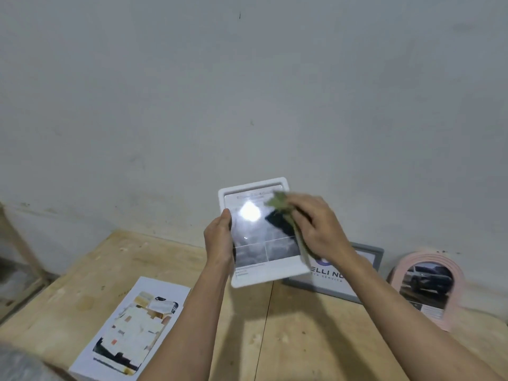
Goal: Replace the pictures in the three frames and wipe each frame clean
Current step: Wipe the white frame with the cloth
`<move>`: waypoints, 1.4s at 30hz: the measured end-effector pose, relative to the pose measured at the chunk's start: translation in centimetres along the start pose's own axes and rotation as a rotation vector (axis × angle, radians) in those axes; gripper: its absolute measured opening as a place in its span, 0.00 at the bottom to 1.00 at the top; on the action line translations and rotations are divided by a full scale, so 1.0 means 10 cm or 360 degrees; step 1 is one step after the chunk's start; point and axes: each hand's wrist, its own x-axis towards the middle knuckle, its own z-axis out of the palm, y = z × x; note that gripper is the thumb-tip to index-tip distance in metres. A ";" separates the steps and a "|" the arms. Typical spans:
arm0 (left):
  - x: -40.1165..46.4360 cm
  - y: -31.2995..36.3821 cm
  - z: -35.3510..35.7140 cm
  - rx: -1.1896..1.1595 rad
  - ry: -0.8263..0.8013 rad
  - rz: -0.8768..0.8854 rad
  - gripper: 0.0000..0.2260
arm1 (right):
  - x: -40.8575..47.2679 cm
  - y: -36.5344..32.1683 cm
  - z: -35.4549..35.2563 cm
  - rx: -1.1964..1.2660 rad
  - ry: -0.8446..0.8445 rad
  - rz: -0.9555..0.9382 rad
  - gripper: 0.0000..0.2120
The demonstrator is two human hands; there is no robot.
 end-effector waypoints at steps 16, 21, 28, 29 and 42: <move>0.11 -0.11 -0.19 0.0015 0.0033 0.0095 0.15 | -0.33 -0.33 0.68 0.0226 -0.0659 -0.0364 0.15; 0.20 -0.09 -0.24 -0.0005 -0.0163 0.0057 0.19 | 0.54 -0.27 0.75 0.0078 -0.0095 -0.0067 0.18; 0.68 0.06 -0.63 -0.0158 -0.0006 -0.0038 0.26 | 0.16 -0.51 1.65 0.0171 -0.0512 -0.0268 0.17; 0.78 0.05 -0.72 -0.0107 0.0042 -0.0032 0.27 | 0.09 -0.52 1.72 0.0190 -0.0580 -0.0322 0.14; 1.63 0.02 -1.51 0.0257 0.0246 -0.0059 0.15 | 1.30 -0.48 2.15 0.0387 -0.0563 0.0352 0.10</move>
